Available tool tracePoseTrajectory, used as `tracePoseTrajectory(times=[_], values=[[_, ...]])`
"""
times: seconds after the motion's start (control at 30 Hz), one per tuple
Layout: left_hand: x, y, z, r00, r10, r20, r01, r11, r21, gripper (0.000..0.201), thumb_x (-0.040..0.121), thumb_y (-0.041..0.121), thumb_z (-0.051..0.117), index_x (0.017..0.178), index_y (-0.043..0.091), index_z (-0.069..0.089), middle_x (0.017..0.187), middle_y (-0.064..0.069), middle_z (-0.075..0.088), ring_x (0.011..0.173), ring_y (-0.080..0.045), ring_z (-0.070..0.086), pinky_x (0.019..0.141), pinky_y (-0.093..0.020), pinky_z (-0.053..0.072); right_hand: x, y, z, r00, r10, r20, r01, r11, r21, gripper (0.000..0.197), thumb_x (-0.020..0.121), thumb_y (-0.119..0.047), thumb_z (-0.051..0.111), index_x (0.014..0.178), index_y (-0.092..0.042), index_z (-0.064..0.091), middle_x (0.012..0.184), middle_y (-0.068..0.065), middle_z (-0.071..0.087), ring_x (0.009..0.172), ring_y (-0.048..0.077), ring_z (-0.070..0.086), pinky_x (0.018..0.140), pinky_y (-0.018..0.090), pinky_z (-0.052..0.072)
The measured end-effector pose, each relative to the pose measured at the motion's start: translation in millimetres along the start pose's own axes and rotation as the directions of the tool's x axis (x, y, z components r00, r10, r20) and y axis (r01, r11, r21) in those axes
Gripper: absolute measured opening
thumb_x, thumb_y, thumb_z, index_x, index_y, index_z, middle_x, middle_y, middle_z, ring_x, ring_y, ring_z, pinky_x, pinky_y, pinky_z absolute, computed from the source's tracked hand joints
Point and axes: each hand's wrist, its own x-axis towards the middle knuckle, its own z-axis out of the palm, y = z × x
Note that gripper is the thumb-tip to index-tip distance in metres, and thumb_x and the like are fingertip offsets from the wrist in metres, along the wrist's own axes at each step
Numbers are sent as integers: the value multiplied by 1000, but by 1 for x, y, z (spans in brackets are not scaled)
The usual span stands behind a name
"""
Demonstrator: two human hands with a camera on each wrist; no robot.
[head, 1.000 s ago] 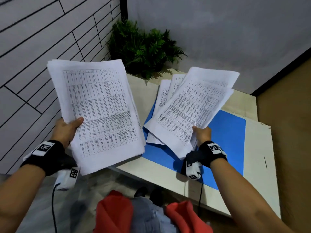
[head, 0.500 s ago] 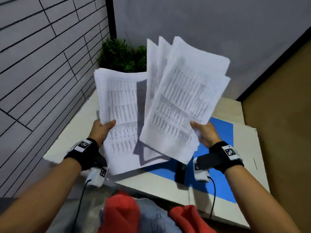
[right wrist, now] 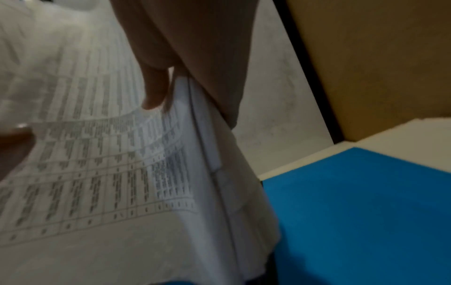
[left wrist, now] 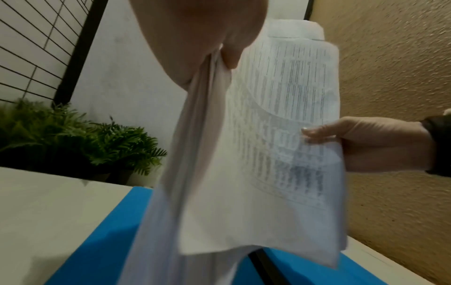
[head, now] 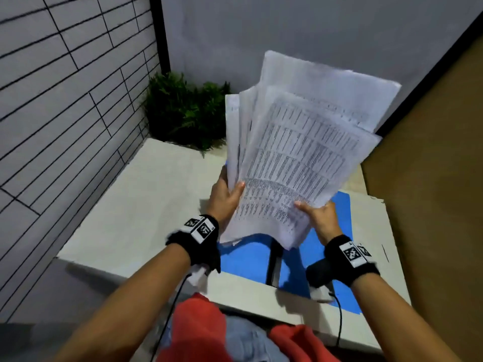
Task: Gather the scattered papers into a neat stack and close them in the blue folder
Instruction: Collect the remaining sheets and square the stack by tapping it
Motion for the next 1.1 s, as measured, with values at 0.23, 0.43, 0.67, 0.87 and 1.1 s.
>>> tracePoseTrajectory(times=[0.23,0.43,0.67,0.87,1.1], values=[[7,1,-9,997,74,6,-73,994,-86,77,59,36,78,121,0,50,120,-16,62,107,-21,62,96,-32,50,-2,-33,-11,987,-140,79,128,983,131,58,41,-40,86,91,-19,65,80,-14,75,81,4,69,76,20,56],[11,18,-19,994,110,29,-104,981,-163,22,72,3,70,93,9,65,68,23,72,69,9,66,66,-9,52,-9,-62,-8,965,-250,83,232,956,178,42,44,-22,78,83,-14,65,71,-12,75,69,4,68,65,18,55],[8,18,-32,972,128,198,-85,974,-212,58,42,46,82,92,27,62,80,25,73,81,7,66,70,-11,52,-11,-122,-9,867,-493,70,496,844,-204,52,60,-20,84,102,-28,55,94,-10,63,82,-5,59,80,19,48],[19,4,-27,986,68,149,-51,992,-116,35,67,-1,75,85,26,63,72,19,73,75,4,67,68,-12,54,-32,-144,35,758,-296,582,586,-86,-806,96,76,-69,47,147,-15,12,153,10,26,142,26,23,113,55,16],[15,7,-32,980,59,188,-34,991,-133,45,44,37,77,85,25,65,77,11,73,77,0,67,65,-13,54,-21,-148,0,876,-143,460,451,-95,-888,95,77,-66,47,147,-17,6,154,5,22,143,24,18,111,62,9]])
